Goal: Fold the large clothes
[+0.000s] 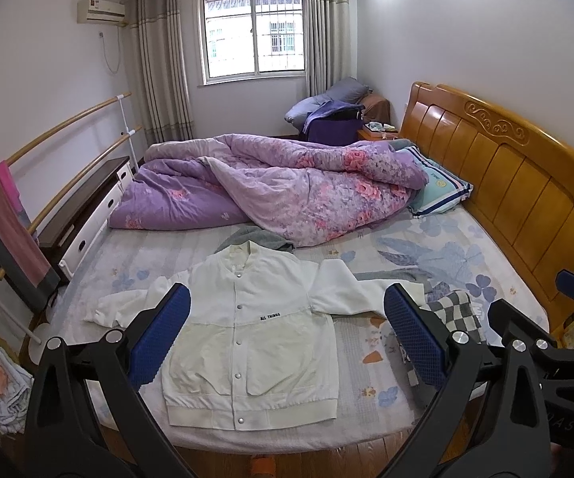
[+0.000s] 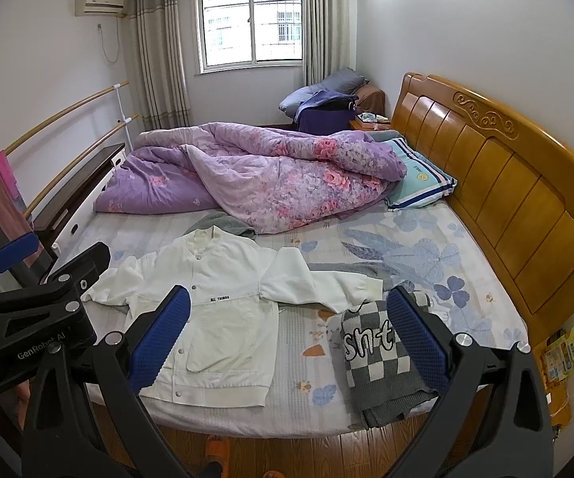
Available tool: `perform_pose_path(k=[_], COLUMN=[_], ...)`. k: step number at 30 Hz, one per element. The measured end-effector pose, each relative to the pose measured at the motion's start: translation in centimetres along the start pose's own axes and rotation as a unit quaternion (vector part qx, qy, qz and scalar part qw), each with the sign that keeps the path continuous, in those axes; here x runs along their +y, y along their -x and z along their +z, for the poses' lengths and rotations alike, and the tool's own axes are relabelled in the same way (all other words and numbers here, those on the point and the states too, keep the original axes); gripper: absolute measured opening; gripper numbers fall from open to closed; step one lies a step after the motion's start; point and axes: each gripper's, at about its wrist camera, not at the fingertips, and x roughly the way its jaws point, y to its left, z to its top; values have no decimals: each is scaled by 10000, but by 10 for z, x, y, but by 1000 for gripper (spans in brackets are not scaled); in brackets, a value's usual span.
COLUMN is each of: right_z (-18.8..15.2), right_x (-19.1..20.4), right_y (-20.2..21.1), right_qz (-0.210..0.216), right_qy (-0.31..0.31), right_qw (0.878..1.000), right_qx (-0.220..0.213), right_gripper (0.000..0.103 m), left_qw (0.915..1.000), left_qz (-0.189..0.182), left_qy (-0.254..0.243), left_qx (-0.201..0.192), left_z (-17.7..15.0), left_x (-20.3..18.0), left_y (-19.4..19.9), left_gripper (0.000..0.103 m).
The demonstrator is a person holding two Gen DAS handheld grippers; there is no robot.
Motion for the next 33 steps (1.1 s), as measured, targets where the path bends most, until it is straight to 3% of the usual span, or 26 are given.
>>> perform_pose_path(k=[33], right_z=[3], right_x=[-3], right_y=[-6], right_qz=[19], right_qy=[34], right_qw=[10000], right_qx=[30], right_gripper=[95], left_qw=[10000], left_qz=[-53], left_qy=[6], left_qx=[61], left_z=[2], left_x=[9], left_y=[-3], left_gripper=[98])
